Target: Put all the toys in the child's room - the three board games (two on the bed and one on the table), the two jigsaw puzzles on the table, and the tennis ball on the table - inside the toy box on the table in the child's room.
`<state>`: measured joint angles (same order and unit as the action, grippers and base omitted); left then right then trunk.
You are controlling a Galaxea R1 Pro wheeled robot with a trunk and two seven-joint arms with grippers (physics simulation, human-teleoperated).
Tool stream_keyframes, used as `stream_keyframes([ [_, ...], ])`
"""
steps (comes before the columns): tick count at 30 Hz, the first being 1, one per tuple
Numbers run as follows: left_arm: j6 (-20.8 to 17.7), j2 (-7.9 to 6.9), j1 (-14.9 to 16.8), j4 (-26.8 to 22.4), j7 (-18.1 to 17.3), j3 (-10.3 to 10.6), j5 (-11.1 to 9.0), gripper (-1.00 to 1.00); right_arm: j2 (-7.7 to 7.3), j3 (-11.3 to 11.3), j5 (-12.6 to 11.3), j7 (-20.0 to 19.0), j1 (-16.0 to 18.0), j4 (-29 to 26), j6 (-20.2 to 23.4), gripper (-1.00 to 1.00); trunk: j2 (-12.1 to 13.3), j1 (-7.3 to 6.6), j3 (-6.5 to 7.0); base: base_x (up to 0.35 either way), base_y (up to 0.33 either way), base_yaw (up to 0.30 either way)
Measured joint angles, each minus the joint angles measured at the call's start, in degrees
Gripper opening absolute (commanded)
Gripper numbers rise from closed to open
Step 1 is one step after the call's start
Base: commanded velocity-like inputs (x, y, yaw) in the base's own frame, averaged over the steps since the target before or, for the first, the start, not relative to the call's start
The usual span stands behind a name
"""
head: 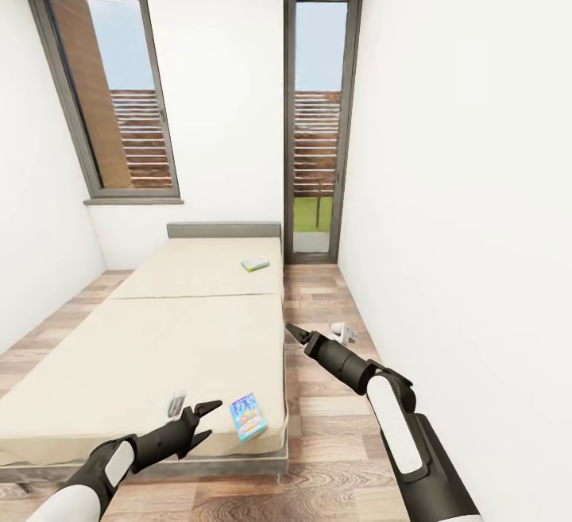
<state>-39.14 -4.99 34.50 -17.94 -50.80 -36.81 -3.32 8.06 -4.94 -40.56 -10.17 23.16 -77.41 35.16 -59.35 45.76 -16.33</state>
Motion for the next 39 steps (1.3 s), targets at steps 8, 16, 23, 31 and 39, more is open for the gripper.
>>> stream_keyframes([
  [8, -0.4, -2.58, 0.0, 0.0, -2.5, -0.1, -0.1, 1.00, 0.00, 0.2, 0.0, 0.0, 0.0, 0.0, 0.0, 1.00, -3.2, 1.76, -1.44, 0.000, 0.000, 0.000],
  [16, -0.5, -3.78, 0.0, 0.0, -5.0, -0.1, -0.1, 1.00, 0.00, 0.3, 0.0, 0.0, 0.0, 0.0, 0.0, 1.00, -6.4, 3.52, -2.88, 0.000, 0.000, 0.000],
  [23, -0.5, -4.03, -0.1, 0.0, -8.4, 0.0, -0.1, 1.00, 0.00, 0.5, 0.0, 0.0, 0.0, 0.0, 0.1, 1.00, -9.2, 5.05, -4.14, 0.000, 0.000, 0.000],
  [31, -0.5, -5.07, -0.1, 0.0, -10.1, -0.1, -0.1, 1.00, 0.00, 0.7, 0.0, 0.0, 0.0, 0.0, 0.1, 1.00, -12.4, 6.81, -5.57, 0.000, 0.000, 0.000],
  [39, -0.5, -5.78, -0.1, 0.0, -11.3, 0.0, -0.1, 1.00, 0.00, 0.7, 0.0, 0.0, -0.1, -0.1, 0.1, 1.00, -15.7, 8.57, -7.01, 0.000, 0.000, 0.000],
])
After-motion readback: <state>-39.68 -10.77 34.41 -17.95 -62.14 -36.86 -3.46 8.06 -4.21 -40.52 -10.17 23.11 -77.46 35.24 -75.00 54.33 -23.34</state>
